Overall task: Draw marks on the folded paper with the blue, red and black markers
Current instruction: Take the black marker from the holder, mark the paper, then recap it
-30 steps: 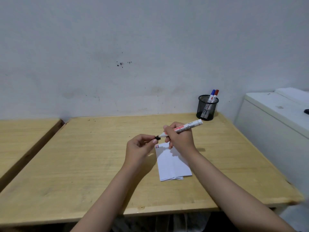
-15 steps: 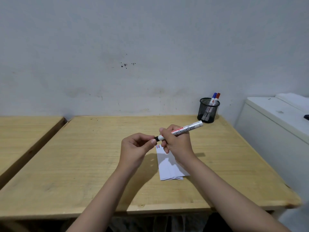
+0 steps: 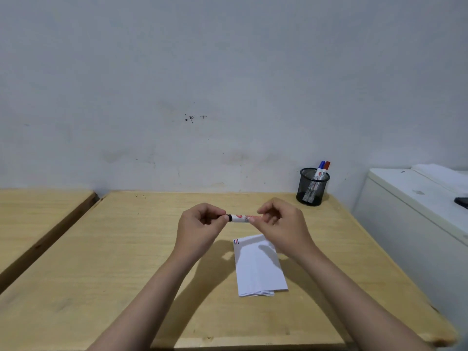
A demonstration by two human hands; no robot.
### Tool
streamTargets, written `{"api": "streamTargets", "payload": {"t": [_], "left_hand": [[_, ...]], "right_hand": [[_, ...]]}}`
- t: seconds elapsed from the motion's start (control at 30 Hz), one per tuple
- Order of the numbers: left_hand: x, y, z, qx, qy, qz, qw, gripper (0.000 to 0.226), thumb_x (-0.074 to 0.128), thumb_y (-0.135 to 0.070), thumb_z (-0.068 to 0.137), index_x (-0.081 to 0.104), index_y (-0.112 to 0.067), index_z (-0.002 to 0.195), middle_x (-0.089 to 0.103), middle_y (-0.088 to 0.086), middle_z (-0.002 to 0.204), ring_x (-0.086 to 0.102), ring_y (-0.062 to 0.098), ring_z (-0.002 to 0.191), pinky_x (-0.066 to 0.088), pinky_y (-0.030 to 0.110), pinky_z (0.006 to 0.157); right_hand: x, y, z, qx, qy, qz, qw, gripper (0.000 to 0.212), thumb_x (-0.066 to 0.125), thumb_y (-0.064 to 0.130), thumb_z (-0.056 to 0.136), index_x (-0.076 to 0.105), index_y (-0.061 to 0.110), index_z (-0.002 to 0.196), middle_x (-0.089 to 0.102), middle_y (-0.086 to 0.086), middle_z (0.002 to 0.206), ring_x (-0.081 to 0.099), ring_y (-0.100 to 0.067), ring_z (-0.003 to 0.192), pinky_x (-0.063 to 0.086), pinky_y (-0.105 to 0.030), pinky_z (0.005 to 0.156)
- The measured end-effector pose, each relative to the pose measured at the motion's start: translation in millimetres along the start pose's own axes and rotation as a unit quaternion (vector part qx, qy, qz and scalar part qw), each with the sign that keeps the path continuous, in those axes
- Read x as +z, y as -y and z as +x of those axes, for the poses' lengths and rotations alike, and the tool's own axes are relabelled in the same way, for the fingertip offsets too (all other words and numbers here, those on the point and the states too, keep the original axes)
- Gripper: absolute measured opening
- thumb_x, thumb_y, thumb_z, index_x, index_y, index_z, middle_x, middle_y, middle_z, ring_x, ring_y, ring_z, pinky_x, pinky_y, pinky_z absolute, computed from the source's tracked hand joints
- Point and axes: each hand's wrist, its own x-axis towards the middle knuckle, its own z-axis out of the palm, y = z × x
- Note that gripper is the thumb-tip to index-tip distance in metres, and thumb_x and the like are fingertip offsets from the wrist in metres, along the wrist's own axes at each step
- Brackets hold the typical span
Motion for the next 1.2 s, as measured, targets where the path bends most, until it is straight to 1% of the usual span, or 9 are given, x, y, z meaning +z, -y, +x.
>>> {"api": "streamTargets", "payload": {"t": [0.1,0.2,0.27,0.4,0.6,0.7,0.9,1.03,1.2], "left_hand": [[16,-6,6,0.020,0.019,0.014,1.000,0.006,0.073,-0.008,0.073,0.069,-0.012,0.072,0.067,0.005,0.069,0.057,0.015,0.067,0.046,0.028,0.065],[34,-12,17,0.041,0.019,0.006,0.999,0.008,0.073,-0.009,0.074,0.069,-0.014,0.077,0.067,0.005,0.071,0.057,0.011,0.065,0.047,0.023,0.064],[49,-18,24,0.048,0.028,-0.020,0.998,0.014,0.073,-0.011,0.075,0.068,-0.014,0.087,0.066,0.005,0.073,0.060,0.009,0.067,0.049,0.017,0.064],[89,-22,44,0.073,0.050,-0.043,0.995,0.020,0.072,-0.021,0.078,0.066,-0.015,0.096,0.070,0.000,0.087,0.064,0.002,0.076,0.048,0.009,0.067],[168,-6,91,0.116,0.137,0.092,0.979,0.030,0.069,-0.034,0.077,0.062,-0.022,0.104,0.062,-0.004,0.110,0.057,0.009,0.103,0.041,0.021,0.088],[208,1,118,0.140,0.161,0.152,0.965,0.037,0.067,-0.035,0.078,0.060,-0.017,0.110,0.056,0.001,0.115,0.052,0.012,0.109,0.036,0.020,0.090],[260,25,154,0.116,0.161,0.206,0.958,0.042,0.063,-0.039,0.081,0.060,-0.008,0.108,0.055,0.011,0.115,0.051,0.024,0.113,0.035,0.022,0.087],[269,35,161,0.104,0.139,0.196,0.965,0.040,0.065,-0.034,0.080,0.064,-0.006,0.109,0.061,0.014,0.109,0.056,0.026,0.106,0.038,0.024,0.083],[271,37,161,0.104,0.122,0.177,0.971,0.041,0.068,-0.032,0.079,0.064,-0.005,0.110,0.064,0.013,0.107,0.057,0.024,0.103,0.041,0.025,0.083]], "right_hand": [[-7,-8,11,-0.099,0.043,-0.092,0.990,0.026,0.079,0.020,0.072,0.070,0.019,0.097,0.067,0.009,0.088,0.059,-0.001,0.078,0.041,-0.009,0.070],[-15,-15,19,-0.147,0.063,-0.099,0.982,0.031,0.071,0.016,0.079,0.069,0.021,0.109,0.070,0.007,0.092,0.063,-0.005,0.080,0.050,-0.020,0.075],[-25,-20,25,-0.188,0.049,-0.143,0.971,0.035,0.062,0.024,0.083,0.063,0.023,0.119,0.067,0.006,0.092,0.062,-0.006,0.075,0.052,-0.026,0.072],[-63,-33,55,-0.179,-0.060,-0.151,0.970,0.043,0.061,0.019,0.083,0.055,0.028,0.125,0.059,0.002,0.081,0.056,-0.011,0.060,0.053,-0.030,0.062],[-142,-51,125,-0.096,-0.280,-0.100,0.950,0.045,0.064,0.010,0.079,0.051,0.030,0.118,0.059,0.001,0.069,0.058,-0.009,0.050,0.048,-0.021,0.058],[-161,-69,155,-0.071,-0.318,-0.108,0.939,0.046,0.062,0.006,0.076,0.050,0.025,0.117,0.061,-0.004,0.073,0.058,-0.004,0.052,0.044,-0.012,0.059],[-150,-122,183,-0.006,-0.243,-0.158,0.957,0.042,0.059,0.008,0.079,0.050,0.025,0.116,0.063,-0.011,0.072,0.063,-0.026,0.067,0.053,-0.038,0.064],[-139,-150,188,0.067,-0.165,-0.202,0.963,0.044,0.059,0.006,0.074,0.049,0.021,0.114,0.064,-0.010,0.066,0.062,-0.028,0.066,0.050,-0.040,0.058],[-130,-168,189,0.107,-0.159,-0.219,0.957,0.047,0.062,0.009,0.076,0.049,0.019,0.120,0.060,-0.012,0.094,0.057,-0.025,0.082,0.042,-0.032,0.059]]}}
